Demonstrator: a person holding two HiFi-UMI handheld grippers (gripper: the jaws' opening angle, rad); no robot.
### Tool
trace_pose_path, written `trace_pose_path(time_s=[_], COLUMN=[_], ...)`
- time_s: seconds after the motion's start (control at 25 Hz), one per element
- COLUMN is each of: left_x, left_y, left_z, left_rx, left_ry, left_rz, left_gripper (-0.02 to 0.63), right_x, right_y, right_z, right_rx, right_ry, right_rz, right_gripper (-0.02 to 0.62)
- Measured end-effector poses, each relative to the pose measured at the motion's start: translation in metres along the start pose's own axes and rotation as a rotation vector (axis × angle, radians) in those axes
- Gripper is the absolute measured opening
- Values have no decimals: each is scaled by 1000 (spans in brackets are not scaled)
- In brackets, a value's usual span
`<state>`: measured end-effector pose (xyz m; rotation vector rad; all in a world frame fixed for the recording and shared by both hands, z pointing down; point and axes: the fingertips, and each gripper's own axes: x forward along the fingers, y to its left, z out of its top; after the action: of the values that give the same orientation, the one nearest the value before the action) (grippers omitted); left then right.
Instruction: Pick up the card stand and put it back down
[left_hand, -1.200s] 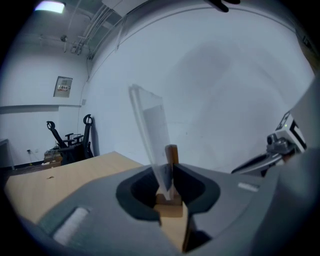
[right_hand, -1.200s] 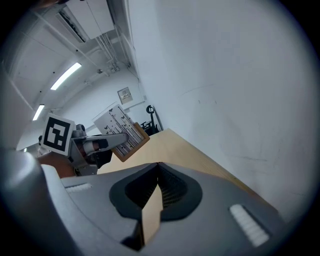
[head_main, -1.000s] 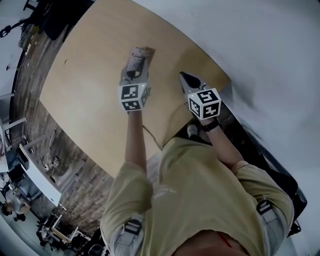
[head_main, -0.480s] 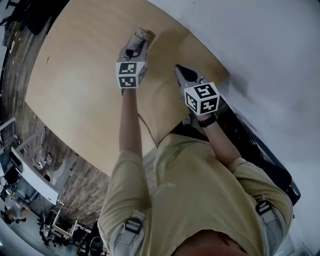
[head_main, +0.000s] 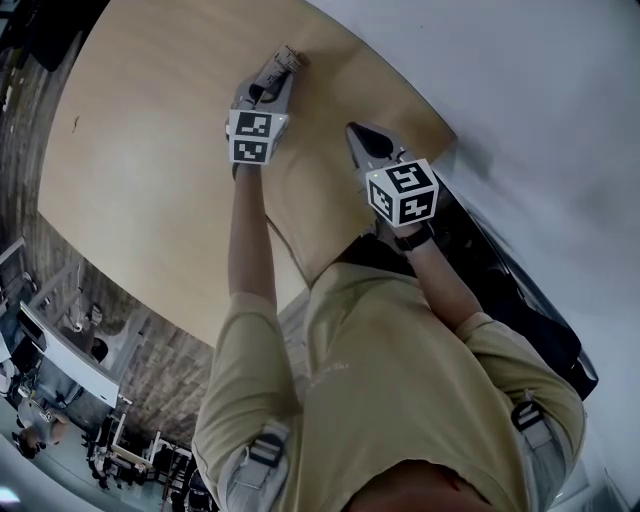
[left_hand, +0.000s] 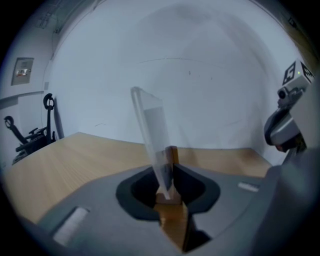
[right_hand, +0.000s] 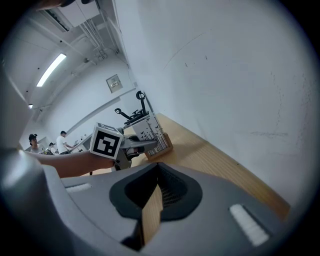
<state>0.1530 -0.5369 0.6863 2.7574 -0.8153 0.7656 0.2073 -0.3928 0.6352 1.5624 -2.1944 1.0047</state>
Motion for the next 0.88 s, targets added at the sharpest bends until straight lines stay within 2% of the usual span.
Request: trace_pose_path(time_s=[0.16, 0.32, 0.36, 0.44, 0.48, 0.64, 0.88], left_x=[8, 9, 8, 4, 2, -15, -70], left_y=[-11, -18, -18, -16, -13, 2, -4], left_z=[-6, -8, -6, 0, 4, 14, 25], left_rx=[41, 16, 1, -37, -54, -95, -171], left_ry=[26, 25, 25, 25, 22, 8, -39], left_rz=[-61, -71, -72, -79, -77, -27, 79], left_gripper=[86, 91, 112, 247, 284, 308, 308], right_x=[5, 0, -2, -6, -7, -14, -55], right_y=[-2, -1, 1, 4, 5, 4, 17], right_z=[5, 5, 6, 12, 17, 29, 41], right_rx=[7, 10, 11, 5, -4, -25, -52], right_ry=[-4, -6, -6, -10, -14, -26, -83], right_rz=[0, 1, 2, 3, 2, -14, -11], right_gripper=[5, 5, 5, 5, 5, 5, 5])
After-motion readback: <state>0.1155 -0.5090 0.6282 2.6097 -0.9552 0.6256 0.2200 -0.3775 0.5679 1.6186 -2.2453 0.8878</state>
